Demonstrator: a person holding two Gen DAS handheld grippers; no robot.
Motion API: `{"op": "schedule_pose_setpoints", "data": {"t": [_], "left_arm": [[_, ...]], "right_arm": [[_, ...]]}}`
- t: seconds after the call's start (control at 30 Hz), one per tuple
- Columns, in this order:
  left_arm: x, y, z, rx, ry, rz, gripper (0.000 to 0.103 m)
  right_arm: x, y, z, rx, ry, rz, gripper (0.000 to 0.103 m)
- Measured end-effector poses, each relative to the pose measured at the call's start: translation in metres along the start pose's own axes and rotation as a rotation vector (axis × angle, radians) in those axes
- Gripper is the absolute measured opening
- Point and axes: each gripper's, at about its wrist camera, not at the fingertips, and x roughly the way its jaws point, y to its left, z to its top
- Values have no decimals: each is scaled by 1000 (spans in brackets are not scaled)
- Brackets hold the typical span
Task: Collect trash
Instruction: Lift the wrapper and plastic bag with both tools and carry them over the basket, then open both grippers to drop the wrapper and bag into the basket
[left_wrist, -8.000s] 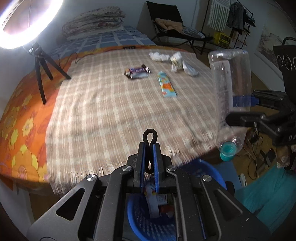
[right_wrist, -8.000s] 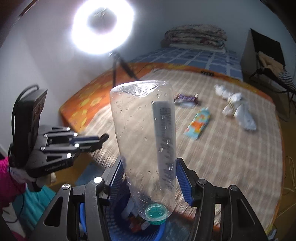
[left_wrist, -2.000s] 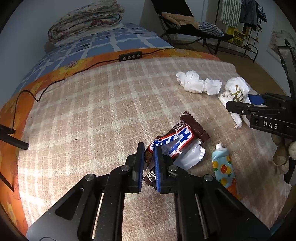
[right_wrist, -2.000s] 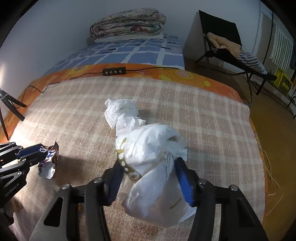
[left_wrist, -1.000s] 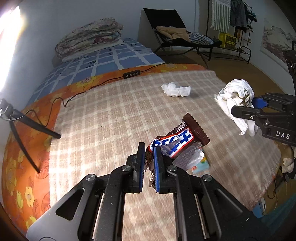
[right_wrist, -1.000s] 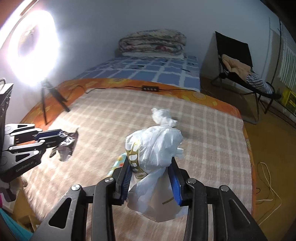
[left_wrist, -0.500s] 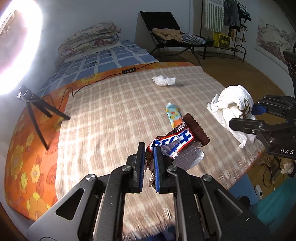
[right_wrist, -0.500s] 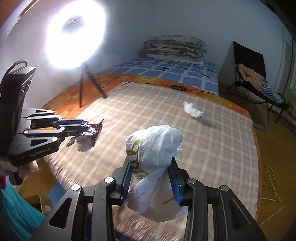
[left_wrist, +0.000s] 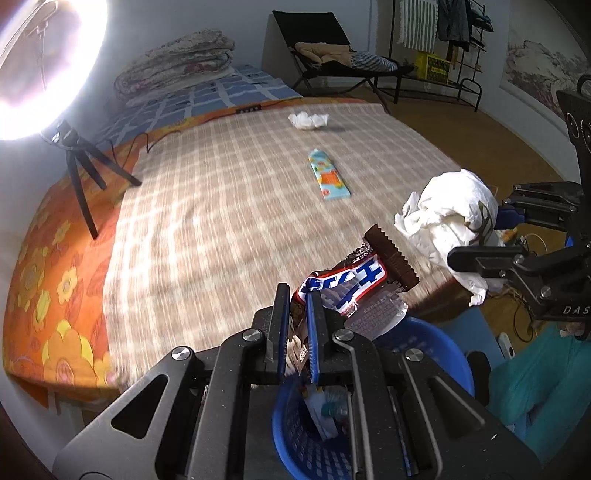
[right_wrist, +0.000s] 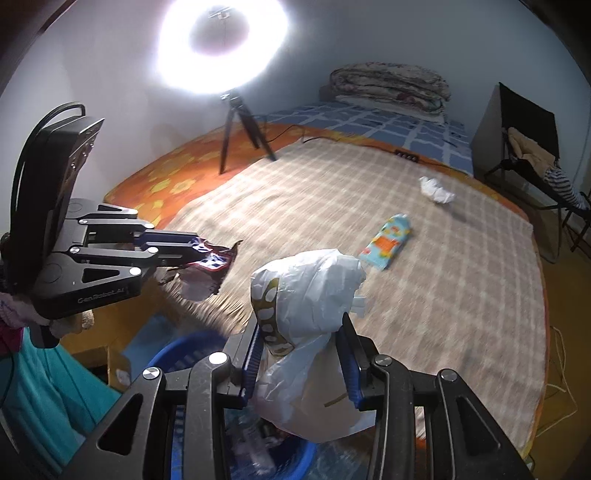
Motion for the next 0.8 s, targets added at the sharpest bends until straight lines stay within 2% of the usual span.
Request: {"op": "schedule_pose_setpoints", "data": {"t": [0.27, 0.6, 0.8], "left_arm": [[3, -6, -34, -4, 57, -19, 7], [24, -15, -82, 13, 170, -48, 7], [33, -20, -98, 23, 221, -69, 7]], "right_arm": [[8, 24, -34, -18, 65, 45, 39], [25, 36, -71, 9, 160, 101, 39], [37, 41, -91, 14, 214, 122, 39]]}}
